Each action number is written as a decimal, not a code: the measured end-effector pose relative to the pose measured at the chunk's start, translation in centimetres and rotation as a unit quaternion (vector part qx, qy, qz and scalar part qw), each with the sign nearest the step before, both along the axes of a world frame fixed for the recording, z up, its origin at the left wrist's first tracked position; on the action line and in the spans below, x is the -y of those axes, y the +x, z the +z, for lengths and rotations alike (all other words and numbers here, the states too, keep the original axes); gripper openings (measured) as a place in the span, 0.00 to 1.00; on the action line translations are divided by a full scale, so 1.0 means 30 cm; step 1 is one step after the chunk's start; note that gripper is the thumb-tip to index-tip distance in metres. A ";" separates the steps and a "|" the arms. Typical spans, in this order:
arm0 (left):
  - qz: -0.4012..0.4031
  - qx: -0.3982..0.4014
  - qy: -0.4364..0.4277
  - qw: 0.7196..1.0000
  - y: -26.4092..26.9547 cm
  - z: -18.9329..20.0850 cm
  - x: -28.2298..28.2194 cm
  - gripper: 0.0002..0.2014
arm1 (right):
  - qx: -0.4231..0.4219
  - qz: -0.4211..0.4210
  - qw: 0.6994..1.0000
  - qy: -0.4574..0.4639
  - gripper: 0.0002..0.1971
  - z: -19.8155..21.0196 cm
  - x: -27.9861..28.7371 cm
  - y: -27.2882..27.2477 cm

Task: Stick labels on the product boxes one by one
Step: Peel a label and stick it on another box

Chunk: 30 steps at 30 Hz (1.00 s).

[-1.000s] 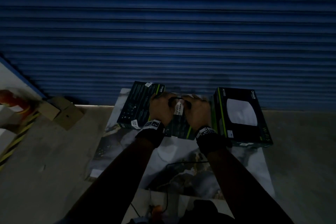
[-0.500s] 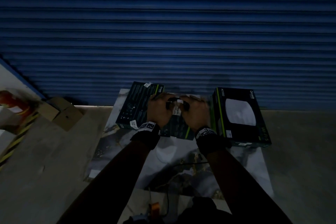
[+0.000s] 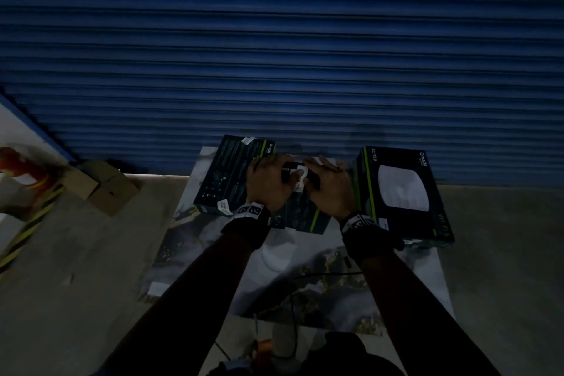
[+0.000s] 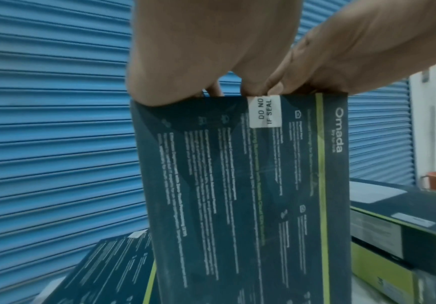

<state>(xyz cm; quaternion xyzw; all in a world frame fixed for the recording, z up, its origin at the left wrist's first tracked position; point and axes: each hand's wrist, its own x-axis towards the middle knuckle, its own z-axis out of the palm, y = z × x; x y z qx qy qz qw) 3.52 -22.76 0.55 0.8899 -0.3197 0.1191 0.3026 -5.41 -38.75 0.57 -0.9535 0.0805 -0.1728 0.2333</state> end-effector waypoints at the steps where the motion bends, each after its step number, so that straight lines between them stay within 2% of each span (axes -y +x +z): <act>1: 0.009 0.002 0.007 1.000 0.000 0.000 0.011 0.18 | -0.011 0.003 1.000 0.000 0.28 0.006 0.002 -0.001; 4: 0.003 -0.010 0.013 1.000 0.018 -0.006 0.004 0.22 | -0.022 0.015 1.000 0.001 0.29 0.018 0.009 -0.003; 9: -0.113 -0.097 0.014 0.989 0.081 0.003 -0.035 0.26 | -0.056 0.032 0.998 0.008 0.30 0.032 0.018 -0.005; 12: -0.117 -0.124 0.007 0.985 0.090 0.043 -0.031 0.26 | -0.061 0.030 0.998 0.011 0.30 0.039 0.016 -0.003; 17: -0.034 -0.021 0.062 0.997 0.050 0.038 -0.010 0.30 | -0.057 0.034 0.998 0.003 0.30 0.041 0.013 -0.014; 20: -0.012 -0.013 0.049 0.999 0.031 0.031 0.012 0.27 | -0.053 0.035 0.998 -0.006 0.31 0.045 0.004 -0.020; 25: -0.044 -0.039 -0.031 0.998 0.065 0.014 0.016 0.15 | -0.062 0.027 0.998 -0.002 0.30 0.052 0.002 -0.022; 28: -0.090 -0.012 -0.028 0.995 0.069 0.020 -0.017 0.13 | -0.065 0.028 0.997 -0.006 0.32 0.050 0.004 -0.019; 30: -0.115 0.009 -0.021 0.993 0.064 0.008 -0.044 0.16 | -0.061 0.035 0.997 -0.021 0.35 0.044 0.005 -0.025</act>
